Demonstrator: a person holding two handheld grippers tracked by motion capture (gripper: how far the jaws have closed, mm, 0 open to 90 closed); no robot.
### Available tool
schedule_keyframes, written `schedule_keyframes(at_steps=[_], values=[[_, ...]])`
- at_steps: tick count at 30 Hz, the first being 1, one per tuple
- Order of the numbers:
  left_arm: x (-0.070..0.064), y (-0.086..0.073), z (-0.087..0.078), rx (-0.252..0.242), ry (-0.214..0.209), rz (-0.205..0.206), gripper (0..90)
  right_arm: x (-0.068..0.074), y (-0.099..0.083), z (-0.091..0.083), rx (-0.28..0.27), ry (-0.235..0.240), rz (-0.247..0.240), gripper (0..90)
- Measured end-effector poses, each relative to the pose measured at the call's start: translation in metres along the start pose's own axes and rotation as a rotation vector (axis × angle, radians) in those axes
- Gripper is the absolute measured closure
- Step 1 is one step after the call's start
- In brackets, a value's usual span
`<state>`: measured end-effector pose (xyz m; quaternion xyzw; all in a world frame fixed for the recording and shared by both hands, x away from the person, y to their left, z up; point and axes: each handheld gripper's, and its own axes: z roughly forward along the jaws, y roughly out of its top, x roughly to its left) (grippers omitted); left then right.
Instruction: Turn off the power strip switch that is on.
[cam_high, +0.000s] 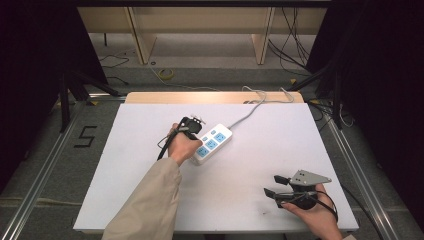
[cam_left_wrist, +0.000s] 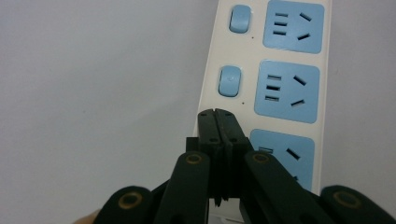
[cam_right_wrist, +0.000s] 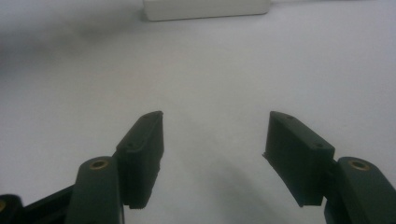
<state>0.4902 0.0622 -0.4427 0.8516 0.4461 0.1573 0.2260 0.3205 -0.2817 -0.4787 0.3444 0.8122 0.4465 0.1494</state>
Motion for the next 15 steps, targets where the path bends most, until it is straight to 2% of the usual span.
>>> schedule_keyframes(at_steps=[3, 7, 9, 15], values=[[-0.0010, 0.0003, -0.0002, 0.006, 0.005, 0.013, 89.6, 0.0000, 0.0000, 0.0001, 0.001, 0.000, 0.000, 38.0], [-0.0010, 0.0001, 0.0000, 0.004, 0.002, 0.002, 89.7, 0.0006, 0.0001, 0.0005, 0.000, 0.000, 0.002, 37.9], [-0.0009, 0.0002, -0.0003, 0.008, 0.004, 0.018, 89.7, 0.0006, 0.0000, 0.0005, 0.001, 0.001, 0.002, 37.9], [-0.0028, 0.0005, -0.0004, 0.015, 0.012, 0.027, 89.8, 0.0004, -0.0001, 0.0009, 0.002, 0.001, 0.001, 37.9]])
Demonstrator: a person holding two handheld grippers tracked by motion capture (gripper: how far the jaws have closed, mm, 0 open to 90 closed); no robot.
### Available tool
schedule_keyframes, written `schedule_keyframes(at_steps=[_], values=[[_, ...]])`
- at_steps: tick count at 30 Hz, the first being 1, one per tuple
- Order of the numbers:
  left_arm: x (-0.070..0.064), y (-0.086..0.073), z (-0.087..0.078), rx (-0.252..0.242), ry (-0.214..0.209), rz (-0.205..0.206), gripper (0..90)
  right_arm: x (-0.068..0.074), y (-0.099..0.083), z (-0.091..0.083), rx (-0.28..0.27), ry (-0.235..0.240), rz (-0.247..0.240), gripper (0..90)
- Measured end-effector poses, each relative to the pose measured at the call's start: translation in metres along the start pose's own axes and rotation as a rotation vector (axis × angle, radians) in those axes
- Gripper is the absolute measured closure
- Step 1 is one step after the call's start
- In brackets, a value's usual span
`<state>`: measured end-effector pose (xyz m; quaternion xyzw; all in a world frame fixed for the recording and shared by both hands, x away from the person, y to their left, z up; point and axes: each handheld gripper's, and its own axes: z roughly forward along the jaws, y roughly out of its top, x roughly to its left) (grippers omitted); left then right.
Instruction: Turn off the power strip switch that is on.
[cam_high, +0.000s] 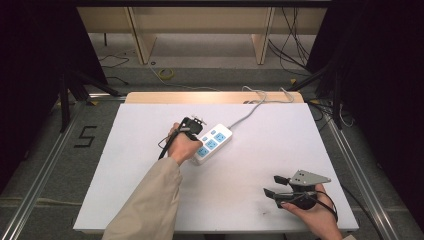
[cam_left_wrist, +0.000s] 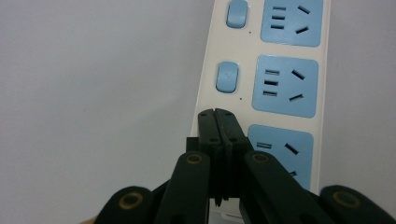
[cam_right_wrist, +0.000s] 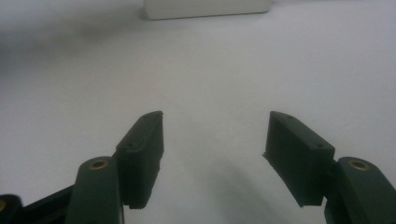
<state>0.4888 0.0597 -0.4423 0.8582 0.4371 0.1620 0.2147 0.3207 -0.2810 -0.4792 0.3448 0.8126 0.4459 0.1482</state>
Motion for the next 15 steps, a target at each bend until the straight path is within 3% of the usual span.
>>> schedule_keyframes(at_steps=[4, 12, 15], values=[[-0.0016, 0.0012, 0.0000, 0.010, 0.012, 0.021, 89.8, -0.0003, -0.0002, 0.0005, 0.003, 0.002, 0.000, 37.8], [-0.0025, 0.0017, 0.0005, 0.011, 0.013, 0.006, 89.9, -0.0003, -0.0003, 0.0005, 0.004, 0.001, 0.000, 37.7], [-0.0039, 0.0027, 0.0002, 0.034, 0.014, 0.025, 89.9, 0.0000, -0.0002, 0.0007, 0.004, 0.001, 0.000, 37.6]])
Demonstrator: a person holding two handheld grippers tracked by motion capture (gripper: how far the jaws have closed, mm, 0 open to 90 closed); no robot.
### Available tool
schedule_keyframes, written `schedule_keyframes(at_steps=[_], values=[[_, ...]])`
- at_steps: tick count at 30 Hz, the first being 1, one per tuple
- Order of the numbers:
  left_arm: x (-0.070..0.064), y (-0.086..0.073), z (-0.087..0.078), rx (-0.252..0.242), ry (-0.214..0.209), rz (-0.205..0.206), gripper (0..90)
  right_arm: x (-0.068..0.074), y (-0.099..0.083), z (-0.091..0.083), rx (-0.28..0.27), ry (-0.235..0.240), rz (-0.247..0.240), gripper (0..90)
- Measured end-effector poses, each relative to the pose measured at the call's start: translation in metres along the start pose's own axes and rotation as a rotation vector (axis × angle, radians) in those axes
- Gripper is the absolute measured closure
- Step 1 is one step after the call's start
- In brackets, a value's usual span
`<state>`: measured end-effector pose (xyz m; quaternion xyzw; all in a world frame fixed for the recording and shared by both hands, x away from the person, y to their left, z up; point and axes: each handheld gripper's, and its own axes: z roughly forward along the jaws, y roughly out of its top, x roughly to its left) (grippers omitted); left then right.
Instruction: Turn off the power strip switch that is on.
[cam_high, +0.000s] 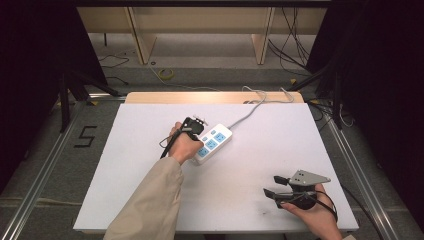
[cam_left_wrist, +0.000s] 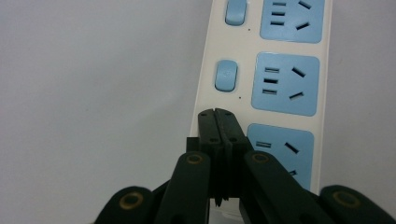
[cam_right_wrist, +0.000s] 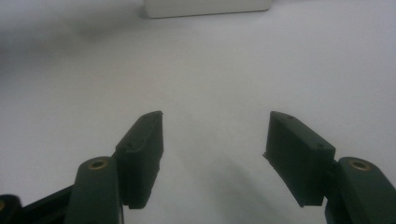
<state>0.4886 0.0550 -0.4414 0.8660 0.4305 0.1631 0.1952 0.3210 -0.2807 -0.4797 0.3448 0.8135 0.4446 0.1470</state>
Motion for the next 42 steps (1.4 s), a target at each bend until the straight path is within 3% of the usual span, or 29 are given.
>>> schedule_keyframes(at_steps=[2, 6, 23, 26, 33, 42], values=[[-0.001, 0.001, 0.000, 0.015, 0.000, 0.008, 89.9, 0.000, 0.000, 0.000, 0.001, 0.000, -0.002, 37.6], [0.002, 0.000, 0.000, 0.007, -0.011, -0.019, 89.9, 0.000, 0.000, 0.000, 0.002, 0.001, -0.003, 37.6], [0.000, 0.000, 0.000, 0.000, 0.000, 0.003, 89.8, 0.000, 0.000, 0.000, 0.000, -0.001, 0.000, 37.6], [-0.001, 0.000, -0.002, -0.031, 0.007, 0.002, 89.6, 0.000, 0.000, 0.000, 0.002, 0.000, 0.000, 37.6], [0.000, -0.003, -0.005, -0.041, -0.019, -0.005, 89.5, 0.000, 0.000, 0.000, 0.001, 0.000, -0.001, 37.6], [0.004, -0.007, -0.023, -0.088, -0.017, -0.008, 84.4, 0.000, 0.000, 0.000, 0.002, 0.001, -0.004, 37.6]])
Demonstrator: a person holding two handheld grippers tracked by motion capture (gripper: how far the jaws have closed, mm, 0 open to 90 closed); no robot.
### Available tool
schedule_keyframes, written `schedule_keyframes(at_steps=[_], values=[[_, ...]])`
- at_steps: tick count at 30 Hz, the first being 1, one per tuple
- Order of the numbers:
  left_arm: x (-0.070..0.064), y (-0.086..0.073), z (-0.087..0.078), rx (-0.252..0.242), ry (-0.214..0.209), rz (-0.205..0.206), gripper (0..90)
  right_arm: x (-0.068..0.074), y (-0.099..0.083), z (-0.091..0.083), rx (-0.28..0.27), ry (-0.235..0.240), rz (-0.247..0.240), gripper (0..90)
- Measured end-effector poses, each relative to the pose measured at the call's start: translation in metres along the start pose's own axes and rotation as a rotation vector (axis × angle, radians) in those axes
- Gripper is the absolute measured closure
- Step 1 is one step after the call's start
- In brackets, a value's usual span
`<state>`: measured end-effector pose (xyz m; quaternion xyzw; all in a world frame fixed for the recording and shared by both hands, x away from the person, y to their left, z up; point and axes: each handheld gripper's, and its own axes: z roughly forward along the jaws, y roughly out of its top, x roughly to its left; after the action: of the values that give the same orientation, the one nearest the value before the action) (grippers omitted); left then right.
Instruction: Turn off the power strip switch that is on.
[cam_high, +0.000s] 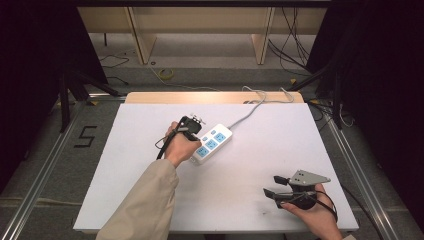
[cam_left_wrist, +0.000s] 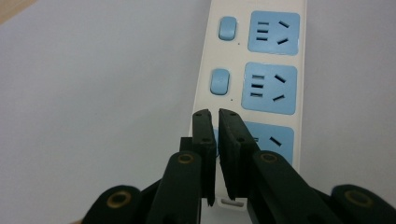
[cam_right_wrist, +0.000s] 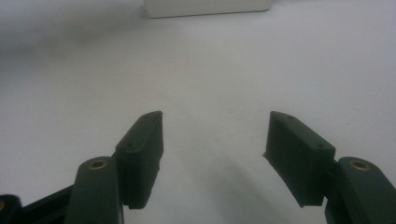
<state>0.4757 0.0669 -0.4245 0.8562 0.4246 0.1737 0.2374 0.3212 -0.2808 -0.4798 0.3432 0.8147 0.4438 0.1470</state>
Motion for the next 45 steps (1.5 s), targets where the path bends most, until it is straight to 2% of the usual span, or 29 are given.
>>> schedule_keyframes(at_steps=[10, 21, 25, 28, 30, 35, 39, 45], values=[[0.006, -0.013, -0.021, -0.066, -0.034, -0.042, 73.6, 0.000, 0.000, 0.000, 0.000, -0.003, 0.000, 37.6], [0.007, -0.039, -0.037, -0.142, -0.058, -0.076, 56.0, 0.000, 0.000, 0.000, -0.001, -0.004, 0.003, 37.6], [0.006, -0.048, -0.044, -0.159, -0.078, -0.072, 49.1, 0.000, 0.000, 0.000, -0.002, -0.007, 0.003, 37.7], [0.005, -0.056, -0.049, -0.180, -0.096, -0.086, 46.0, 0.000, 0.000, 0.000, -0.002, -0.008, 0.004, 37.7], [0.005, -0.062, -0.051, -0.191, -0.090, -0.089, 42.9, 0.000, 0.000, 0.000, -0.002, -0.009, 0.004, 37.7], [0.008, -0.078, -0.054, -0.205, -0.031, -0.069, 36.1, 0.000, 0.000, 0.000, -0.002, -0.010, 0.005, 37.7], [0.008, -0.093, -0.055, -0.220, -0.051, -0.080, 30.4, 0.000, 0.000, 0.000, -0.002, -0.010, 0.004, 37.7], [0.009, -0.115, -0.059, -0.237, -0.034, -0.085, 24.4, 0.000, 0.000, 0.000, 0.001, -0.010, 0.005, 37.7]])
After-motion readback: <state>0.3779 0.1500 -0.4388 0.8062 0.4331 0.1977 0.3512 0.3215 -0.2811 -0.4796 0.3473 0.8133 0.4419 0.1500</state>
